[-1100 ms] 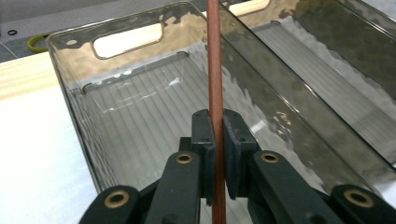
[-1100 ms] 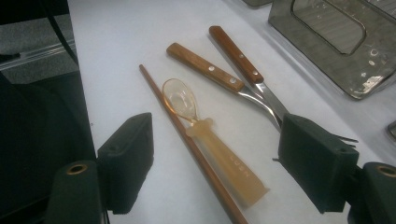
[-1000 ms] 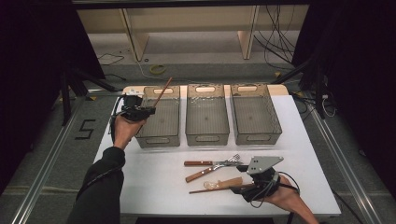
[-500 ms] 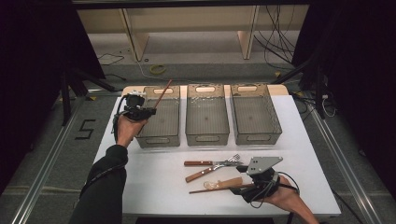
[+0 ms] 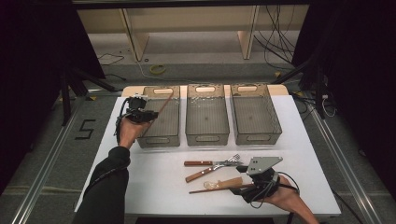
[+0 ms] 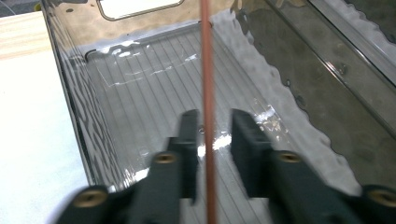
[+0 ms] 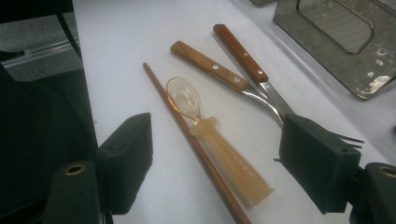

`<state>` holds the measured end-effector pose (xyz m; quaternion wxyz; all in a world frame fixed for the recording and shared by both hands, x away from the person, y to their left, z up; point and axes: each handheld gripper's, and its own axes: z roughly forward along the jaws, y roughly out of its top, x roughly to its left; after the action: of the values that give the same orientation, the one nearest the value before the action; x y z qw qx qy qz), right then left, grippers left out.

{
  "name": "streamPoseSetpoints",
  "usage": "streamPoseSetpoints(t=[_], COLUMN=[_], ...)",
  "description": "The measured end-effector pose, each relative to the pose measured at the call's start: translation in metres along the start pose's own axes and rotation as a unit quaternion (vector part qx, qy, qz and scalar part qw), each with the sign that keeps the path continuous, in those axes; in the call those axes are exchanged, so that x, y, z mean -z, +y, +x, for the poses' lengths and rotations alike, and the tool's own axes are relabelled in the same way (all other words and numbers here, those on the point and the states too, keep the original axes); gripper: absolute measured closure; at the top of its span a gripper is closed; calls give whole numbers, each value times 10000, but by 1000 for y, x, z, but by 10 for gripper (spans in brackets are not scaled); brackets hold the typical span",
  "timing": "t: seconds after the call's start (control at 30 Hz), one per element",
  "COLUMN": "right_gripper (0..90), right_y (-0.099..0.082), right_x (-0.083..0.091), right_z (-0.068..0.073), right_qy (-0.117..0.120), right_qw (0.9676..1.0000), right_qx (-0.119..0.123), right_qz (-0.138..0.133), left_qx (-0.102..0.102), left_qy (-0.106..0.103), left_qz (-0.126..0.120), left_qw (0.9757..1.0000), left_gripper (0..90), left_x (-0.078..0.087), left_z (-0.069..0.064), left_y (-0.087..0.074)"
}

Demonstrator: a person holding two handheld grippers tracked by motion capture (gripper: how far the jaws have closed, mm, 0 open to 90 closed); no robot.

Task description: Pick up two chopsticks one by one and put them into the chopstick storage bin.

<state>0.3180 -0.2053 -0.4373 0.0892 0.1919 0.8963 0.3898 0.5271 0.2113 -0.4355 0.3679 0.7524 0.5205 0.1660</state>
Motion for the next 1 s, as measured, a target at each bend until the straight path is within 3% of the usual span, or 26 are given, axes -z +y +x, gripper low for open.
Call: streamPoseSetpoints(t=[0.2,0.4,0.53,0.6,0.8,1.0], right_gripper=[268,268,272,273,289,314], right_y=[1,2,6,8,15,18], right_x=[1,2,3,3,0,-9], right_z=[0,-2,-3,-4,-9,-14], right_qy=[-21,-88,-161,-168,-139,-85], right_qw=[10000,9998,9991,9983,9952,9906], right_qx=[23,90,218,295,408,469], right_qz=[-2,123,331,477,878,1284], left_qx=[42,-186,-348,-451,-542,-648], left_qy=[-195,-525,-789,-817,-994,-1296], left_qz=[-204,-411,-539,-531,-723,-827], left_qw=[9996,9976,9948,9942,9909,9860], left_gripper=[479,341,304,280,236,218], left_x=[13,39,57,64,80,90], left_z=[-5,-18,-30,-35,-50,-63], left_y=[2,2,-6,-11,-30,-43])
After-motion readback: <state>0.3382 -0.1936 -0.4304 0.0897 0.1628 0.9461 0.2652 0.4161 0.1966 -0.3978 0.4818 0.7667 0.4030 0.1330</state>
